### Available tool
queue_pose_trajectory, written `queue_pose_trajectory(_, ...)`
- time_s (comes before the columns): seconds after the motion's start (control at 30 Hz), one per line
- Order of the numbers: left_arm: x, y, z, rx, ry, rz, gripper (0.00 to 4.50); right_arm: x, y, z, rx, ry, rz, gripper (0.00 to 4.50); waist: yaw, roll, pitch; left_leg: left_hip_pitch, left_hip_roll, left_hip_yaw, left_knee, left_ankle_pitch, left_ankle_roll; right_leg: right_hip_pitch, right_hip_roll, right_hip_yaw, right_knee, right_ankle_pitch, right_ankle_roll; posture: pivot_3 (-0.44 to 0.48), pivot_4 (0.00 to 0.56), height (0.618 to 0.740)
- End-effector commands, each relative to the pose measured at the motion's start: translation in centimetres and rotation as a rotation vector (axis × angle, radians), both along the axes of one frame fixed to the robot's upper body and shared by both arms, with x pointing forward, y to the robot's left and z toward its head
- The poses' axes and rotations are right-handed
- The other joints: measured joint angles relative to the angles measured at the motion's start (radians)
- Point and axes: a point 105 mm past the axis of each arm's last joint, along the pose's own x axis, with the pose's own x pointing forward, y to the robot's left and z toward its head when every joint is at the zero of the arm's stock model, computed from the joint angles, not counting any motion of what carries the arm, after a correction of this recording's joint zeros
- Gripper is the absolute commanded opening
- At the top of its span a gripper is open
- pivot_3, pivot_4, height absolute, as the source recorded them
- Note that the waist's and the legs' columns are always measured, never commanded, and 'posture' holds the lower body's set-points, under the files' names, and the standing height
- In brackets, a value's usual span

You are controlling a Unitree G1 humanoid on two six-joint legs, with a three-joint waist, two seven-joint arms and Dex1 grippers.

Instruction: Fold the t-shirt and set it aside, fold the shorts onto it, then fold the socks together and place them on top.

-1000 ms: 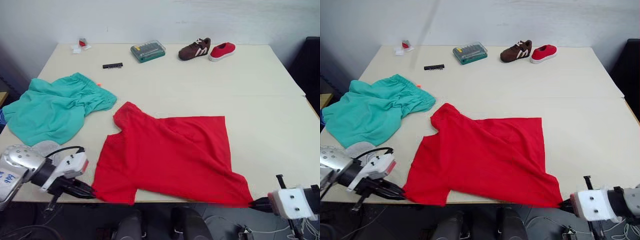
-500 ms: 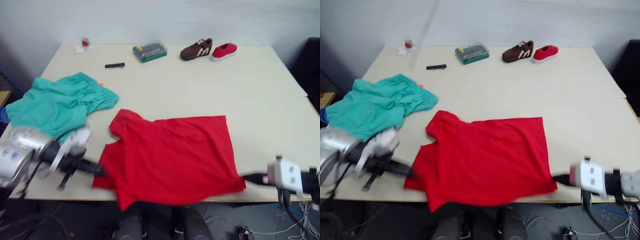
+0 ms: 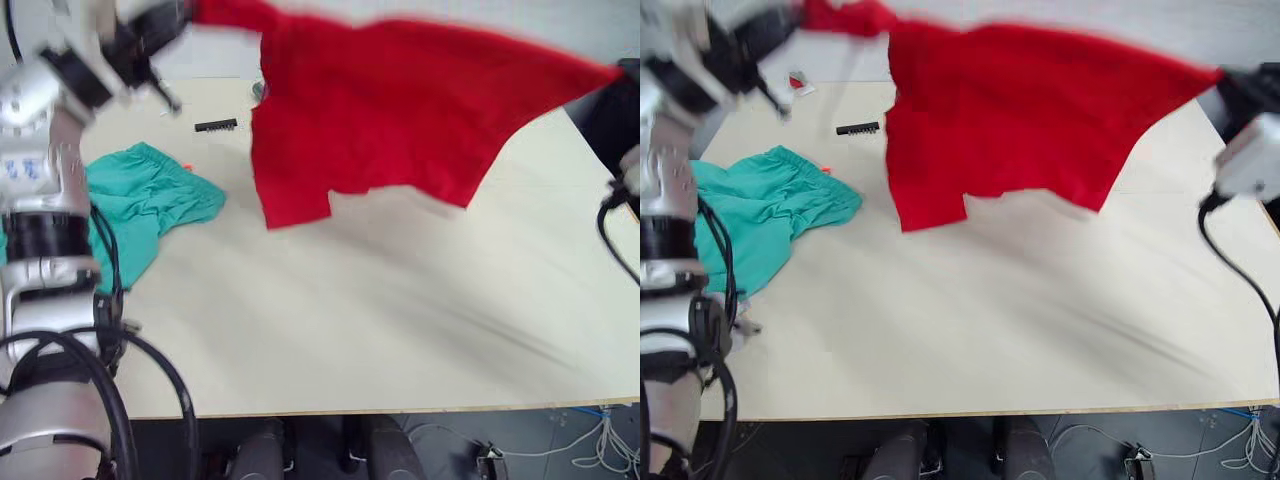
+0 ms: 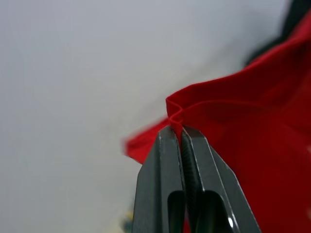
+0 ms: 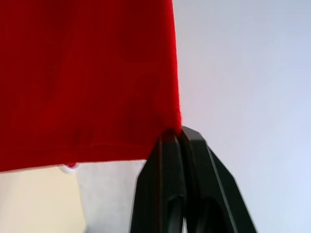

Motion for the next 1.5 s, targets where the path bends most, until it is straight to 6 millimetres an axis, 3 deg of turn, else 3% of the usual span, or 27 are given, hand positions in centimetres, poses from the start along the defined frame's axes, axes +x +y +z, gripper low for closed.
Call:
queue_pose_trajectory(0.03, -3.1, -0.4, -3.4, 0.092, 0.176, -0.125, 0.0, -1.2, 0.6, -4.9, -0.054, 0.17, 0.074, 0.06, -0.001, -0.002, 0.002, -0.003, 0.0, 0.0, 0.002, 0.0, 0.0, 0.0, 0.0, 0.001, -0.002, -0.001, 0.0, 0.0, 0.15, 0.74)
queue_pose_trajectory(0.17, -6.8, -0.5, -11.4, 0.267, 0.464, -0.222, 0.0, -2.9, 0.8, -12.3, -0.033, 0.51, 0.101, 0.06, -0.003, -0.003, 0.003, -0.004, -0.001, -0.001, 0.017, 0.001, 0.004, 0.004, -0.002, 0.007, -0.001, 0.001, 0.003, 0.0, 0.15, 0.74)
queue_pose_trajectory(0.23, -9.2, -0.3, -14.9, 0.356, 0.631, -0.266, 0.0, -4.7, 1.1, -16.2, -0.01, 0.741, 0.116, 0.06, -0.003, -0.004, 0.003, 0.009, -0.002, 0.0, 0.015, 0.002, 0.005, 0.016, -0.004, 0.009, -0.002, 0.003, 0.003, 0.0, 0.15, 0.74)
queue_pose_trajectory(0.3, -11.7, -0.1, -17.2, 0.416, 0.782, -0.316, 0.0, -6.8, 1.3, -19.0, 0.021, 0.946, 0.124, 0.06, -0.001, -0.003, 0.004, 0.028, 0.0, -0.002, 0.009, -0.006, -0.002, 0.035, -0.003, 0.008, -0.011, 0.002, 0.001, 0.0, 0.15, 0.74)
queue_pose_trajectory(0.37, -13.9, 0.1, -18.4, 0.468, 0.896, -0.369, 0.0, -8.7, 1.5, -20.4, 0.031, 1.101, 0.14, 0.06, 0.0, -0.002, 0.004, 0.031, 0.001, -0.004, 0.003, -0.008, 0.003, 0.038, -0.003, 0.008, -0.016, 0.001, -0.001, 0.0, 0.15, 0.74)
queue_pose_trajectory(0.5, -16.5, 1.1, -19.3, 0.523, 1.052, -0.409, 0.0, -10.7, 1.3, -20.9, 0.093, 1.288, 0.124, 0.06, 0.0, -0.001, 0.003, 0.03, 0.001, -0.005, 0.0, -0.005, -0.005, 0.035, -0.004, 0.008, -0.013, 0.0, -0.003, 0.0, 0.15, 0.74)
queue_pose_trajectory(0.7, -17.0, 2.0, -18.9, 0.523, 1.146, -0.432, 0.0, -13.4, 1.6, -19.5, 0.275, 1.602, 0.131, 0.06, 0.006, -0.001, 0.003, 0.03, 0.004, -0.006, -0.002, -0.004, -0.004, 0.033, -0.002, 0.003, -0.012, -0.004, -0.007, 0.0, 0.15, 0.74)
queue_pose_trajectory(0.77, -16.6, 1.9, -18.8, 0.528, 1.145, -0.458, 0.0, -12.4, 1.8, -18.6, 0.315, 1.584, 0.134, 0.06, 0.006, -0.001, 0.003, 0.03, 0.004, -0.007, -0.002, -0.005, -0.002, 0.034, -0.002, 0.003, -0.011, -0.004, -0.008, 0.0, 0.15, 0.74)
queue_pose_trajectory(0.8, -15.5, 1.5, -18.7, 0.524, 1.076, -0.455, 0.0, -10.8, 1.6, -18.2, 0.331, 1.504, 0.114, 0.06, 0.006, -0.001, 0.002, 0.03, 0.004, -0.007, -0.002, -0.007, 0.001, 0.034, -0.002, 0.003, -0.011, -0.004, -0.008, 0.0, 0.15, 0.74)
queue_pose_trajectory(0.83, -12.6, 0.8, -18.4, 0.493, 0.919, -0.388, 0.0, -8.4, 1.1, -17.5, 0.344, 1.368, 0.071, 0.06, 0.006, 0.0, 0.002, 0.03, 0.004, -0.007, -0.001, -0.008, -0.001, 0.034, -0.002, 0.003, -0.011, -0.004, -0.008, 0.0, 0.15, 0.74)
queue_pose_trajectory(0.87, -8.5, -0.2, -17.0, 0.429, 0.7, -0.278, 0.0, -5.4, 0.6, -16.0, 0.352, 1.177, 0.035, 0.06, 0.009, 0.003, 0.001, 0.031, 0.004, -0.007, 0.0, -0.009, -0.003, 0.035, -0.002, 0.003, -0.012, -0.003, -0.008, 0.0, 0.15, 0.74)
queue_pose_trajectory(0.9, -3.4, -1.3, -13.1, 0.321, 0.375, -0.114, 0.0, -1.7, -0.4, -12.9, 0.383, 0.886, -0.025, 0.06, 0.019, 0.005, 0.002, 0.031, 0.004, -0.007, 0.002, -0.009, -0.003, 0.036, -0.002, 0.003, -0.013, -0.001, -0.007, 0.0, 0.15, 0.74)
queue_pose_trajectory(0.93, 0.0, -1.9, -6.9, 0.155, 0.055, 0.031, 0.0, 1.1, -1.6, -8.2, 0.405, 0.55, -0.074, 0.06, 0.031, 0.003, 0.005, 0.03, 0.004, -0.007, 0.004, -0.006, -0.001, 0.037, -0.002, 0.003, -0.016, 0.003, -0.007, 0.0, 0.15, 0.74)
queue_pose_trajectory(0.97, 1.5, -1.0, 0.3, -0.018, -0.227, 0.205, 0.0, 2.1, -2.3, -2.6, 0.385, 0.207, -0.099, 0.06, 0.038, 0.002, 0.008, 0.025, 0.004, -0.008, 0.007, -0.001, -0.001, 0.036, -0.001, 0.002, -0.017, 0.008, -0.006, 0.0, 0.15, 0.74)
queue_pose_trajectory(1.0, 1.1, 0.1, 5.9, -0.119, -0.451, 0.33, 0.0, 1.3, -2.2, 2.0, 0.332, -0.056, -0.085, 0.06, 0.042, 0.0, 0.012, 0.013, 0.004, -0.008, 0.012, 0.005, -0.004, 0.024, -0.001, 0.002, -0.016, 0.014, -0.007, 0.0, 0.15, 0.74)
queue_pose_trajectory(1.03, -0.1, 0.8, 9.4, -0.165, -0.605, 0.381, 0.0, 0.2, -1.8, 4.9, 0.272, -0.223, -0.062, 0.06, 0.042, -0.003, 0.014, -0.002, 0.003, -0.007, 0.014, 0.009, -0.004, 0.009, -0.003, 0.002, -0.011, 0.02, -0.006, 0.0, 0.15, 0.74)
queue_pose_trajectory(1.07, -1.1, 0.8, 11.6, -0.158, -0.699, 0.383, 0.0, -0.9, -1.2, 7.1, 0.221, -0.325, -0.03, 0.06, 0.038, -0.003, 0.014, -0.025, -0.001, -0.005, 0.016, 0.02, 0.001, -0.016, -0.005, 0.003, -0.004, 0.023, -0.005, 0.0, 0.15, 0.74)
queue_pose_trajectory(1.1, -2.1, 0.4, 12.9, -0.129, -0.763, 0.347, 0.0, -1.6, -0.9, 8.6, 0.18, -0.379, -0.02, 0.06, 0.031, -0.002, 0.013, -0.029, -0.002, -0.001, 0.012, 0.022, 0.0, -0.023, -0.005, 0.005, 0.0, 0.024, -0.004, 0.0, 0.15, 0.74)
queue_pose_trajectory(1.17, -2.9, -0.2, 13.2, -0.066, -0.766, 0.27, 0.0, -2.2, -0.4, 9.2, 0.109, -0.38, 0.006, 0.06, 0.026, 0.003, 0.003, -0.022, -0.004, 0.0, 0.004, 0.016, -0.002, -0.03, -0.005, -0.003, 0.006, 0.024, -0.004, 0.0, 0.15, 0.74)
queue_pose_trajectory(1.23, -2.2, 0.0, 11.5, -0.03, -0.638, 0.204, 0.0, -2.1, 0.1, 7.7, 0.046, -0.296, 0.037, 0.06, 0.025, 0.007, -0.001, -0.007, -0.005, 0.001, -0.002, 0.013, 0.002, -0.019, -0.002, -0.019, 0.006, 0.024, -0.004, 0.0, 0.15, 0.74)
queue_pose_trajectory(1.3, -1.8, -0.1, 8.6, 0.028, -0.483, 0.121, 0.0, -1.4, 0.1, 4.4, 0.051, -0.104, 0.059, 0.06, 0.024, 0.008, -0.002, 0.011, -0.002, 0.005, -0.005, 0.007, 0.009, 0.003, -0.001, -0.024, -0.002, 0.019, 0.0, 0.0, 0.15, 0.74)
queue_pose_trajectory(1.37, -1.9, -0.4, 4.9, 0.088, -0.292, 0.03, 0.0, -1.3, 0.5, 0.5, 0.054, 0.097, 0.088, 0.06, 0.024, 0.004, 0.0, 0.007, -0.001, 0.003, -0.002, -0.006, 0.0, 0.007, -0.001, -0.018, -0.01, -0.001, 0.0, 0.0, 0.15, 0.74)
queue_pose_trajectory(1.43, -3.4, -1.1, -1.5, 0.213, -0.013, -0.123, 0.0, -1.9, 1.2, -4.9, 0.03, 0.347, 0.117, 0.06, 0.02, 0.003, 0.001, 0.002, -0.002, 0.003, 0.006, -0.007, 0.003, 0.003, -0.001, -0.015, -0.004, -0.001, 0.001, 0.0, 0.15, 0.74)
queue_pose_trajectory(1.5, -5.6, -1.4, -6.9, 0.331, 0.207, -0.224, 0.0, -2.9, 1.3, -8.7, 0.028, 0.52, 0.122, 0.06, 0.016, 0.002, 0.001, 0.0, -0.001, 0.003, 0.014, -0.009, 0.006, 0.002, -0.002, -0.013, 0.0, -0.001, 0.002, 0.0, 0.15, 0.74)
